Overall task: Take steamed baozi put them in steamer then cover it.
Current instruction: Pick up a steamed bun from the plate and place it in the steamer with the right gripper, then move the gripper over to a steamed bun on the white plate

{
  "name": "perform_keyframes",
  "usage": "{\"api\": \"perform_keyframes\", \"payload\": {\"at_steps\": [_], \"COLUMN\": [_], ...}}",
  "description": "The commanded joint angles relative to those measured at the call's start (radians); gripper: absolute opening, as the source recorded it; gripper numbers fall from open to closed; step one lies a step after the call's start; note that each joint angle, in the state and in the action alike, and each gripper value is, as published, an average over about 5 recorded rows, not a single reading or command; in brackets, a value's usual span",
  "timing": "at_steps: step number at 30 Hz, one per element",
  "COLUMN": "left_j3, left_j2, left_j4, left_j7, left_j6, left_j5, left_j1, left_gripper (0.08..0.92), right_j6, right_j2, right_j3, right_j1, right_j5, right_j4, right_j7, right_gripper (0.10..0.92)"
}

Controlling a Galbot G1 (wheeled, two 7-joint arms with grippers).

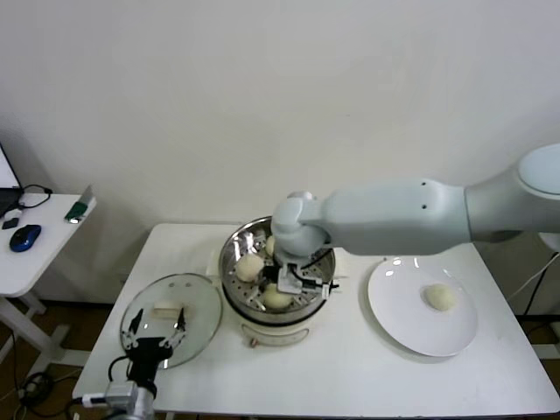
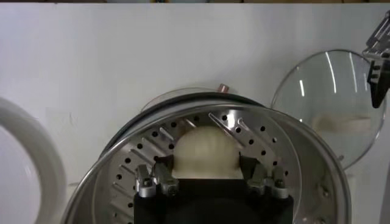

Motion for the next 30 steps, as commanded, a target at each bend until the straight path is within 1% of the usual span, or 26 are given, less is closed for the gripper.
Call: {"api": "perform_keyframes", "payload": {"at_steps": [1,6,8,12,15,19,21,24,27,30], "left_j3": [0.000,0.000,-0.001,-0.002,-0.002,-0.001,0.000,0.003,0.006,0.007], "left_j2": [0.000,0.000,0.000,0.000,-0.001,-0.002,-0.002,-0.002,-0.002,-0.002], "left_j4": [0.000,0.002,0.001,-0.003,-0.006,-0.010,-0.011,-0.012,-0.014,-0.018], "left_j7": [0.000,0.000,0.000,0.000,0.000,0.001,0.001,0.001,0.002,0.003], "left_j6": [0.000,0.001,0.002,0.003,0.003,0.003,0.003,0.004,0.004,0.005], "left_j5": [0.000,0.000,-0.001,-0.002,-0.001,0.000,0.001,0.003,0.004,0.004], "left_j1": [0.002,-0.002,-0.002,0.000,0.001,0.003,0.004,0.004,0.004,0.002], "left_gripper": [0.823,0.823,0.823,0.823,0.823,0.823,0.823,0.823,0.823,0.823], "right_j6": [0.002,0.016,0.025,0.045,0.041,0.017,0.002,-0.038,-0.084,-0.113], "right_j2": [0.029,0.016,-0.001,-0.064,-0.138,-0.236,-0.286,-0.363,-0.457,-0.556], "right_j3": [0.006,0.017,0.024,0.039,0.038,-0.005,-0.046,-0.129,-0.194,-0.202], "right_j1": [-0.060,-0.023,0.006,0.082,0.150,0.242,0.281,0.313,0.298,0.236], "right_j5": [-0.039,0.011,0.049,0.133,0.234,0.383,0.442,0.516,0.532,0.470], "right_j4": [-0.051,-0.043,-0.040,-0.048,-0.085,-0.196,-0.257,-0.311,-0.339,-0.363], "right_j7": [0.017,-0.013,-0.040,-0.095,-0.126,-0.164,-0.179,-0.185,-0.182,-0.179], "right_gripper": [0.711,0.798,0.816,0.822,0.823,0.823,0.823,0.823,0.823,0.823]}}
